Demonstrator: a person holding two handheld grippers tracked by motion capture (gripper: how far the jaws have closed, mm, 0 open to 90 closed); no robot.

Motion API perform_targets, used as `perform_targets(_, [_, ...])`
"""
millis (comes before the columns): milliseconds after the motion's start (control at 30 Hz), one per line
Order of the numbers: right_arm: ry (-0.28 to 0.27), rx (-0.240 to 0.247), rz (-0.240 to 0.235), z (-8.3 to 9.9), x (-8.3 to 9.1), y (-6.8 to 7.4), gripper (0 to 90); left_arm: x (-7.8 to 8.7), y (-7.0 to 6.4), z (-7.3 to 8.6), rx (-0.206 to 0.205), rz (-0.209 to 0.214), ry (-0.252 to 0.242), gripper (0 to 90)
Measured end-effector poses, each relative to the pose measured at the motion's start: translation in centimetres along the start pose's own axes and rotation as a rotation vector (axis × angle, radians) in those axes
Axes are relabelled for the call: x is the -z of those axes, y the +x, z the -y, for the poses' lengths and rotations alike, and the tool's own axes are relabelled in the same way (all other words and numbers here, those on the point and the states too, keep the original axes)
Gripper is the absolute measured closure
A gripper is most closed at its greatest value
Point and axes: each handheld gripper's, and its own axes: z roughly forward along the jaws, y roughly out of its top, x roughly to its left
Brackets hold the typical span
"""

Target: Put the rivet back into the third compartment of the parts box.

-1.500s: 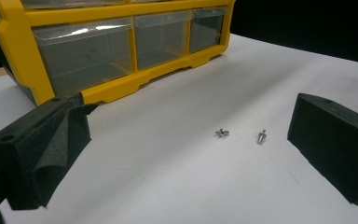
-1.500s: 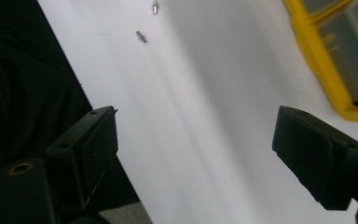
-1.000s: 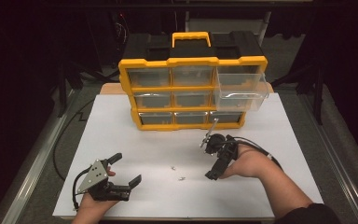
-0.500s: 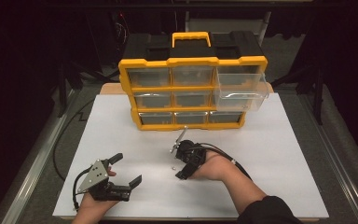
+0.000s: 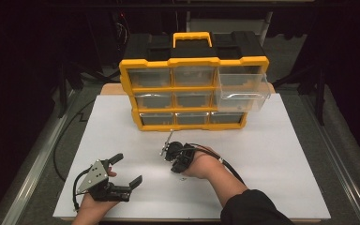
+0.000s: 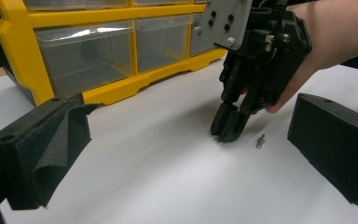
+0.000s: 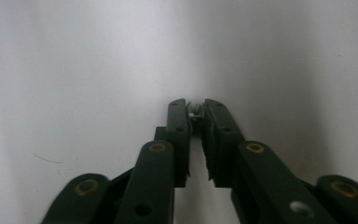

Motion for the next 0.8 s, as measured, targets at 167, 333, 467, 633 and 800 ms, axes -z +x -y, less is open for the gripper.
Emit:
perform_targets(167, [0.012, 0.007, -0.029, -0.1, 0.2, -0.4, 82.9, -0.1, 0.0, 0.0, -0.005, 0.0, 0.003, 0.3])
perform_targets(333, [0.011, 0.016, -0.057, 0.7, 1.6, -0.5, 82.9, -0.2, 0.0, 0.1, -0.01, 0.0, 0.015, 0.3])
perform_targets(467, [0.008, 0.009, -0.058, 2.3, 2.8, -0.7, 82.9, -0.3, 0.1, 0.0, -0.007, -0.006, 0.013, 0.3])
perform_targets(633, [0.02, -0.025, -0.064, 4.6, 4.0, -1.1, 82.8, -0.2, 0.1, 0.0, -0.003, -0.015, 0.012, 0.3])
perform_targets(800, [0.025, -0.059, -0.073, 7.2, 5.2, -1.8, 82.8, -0.3, 0.2, 0.1, -0.004, -0.026, 0.016, 0.3])
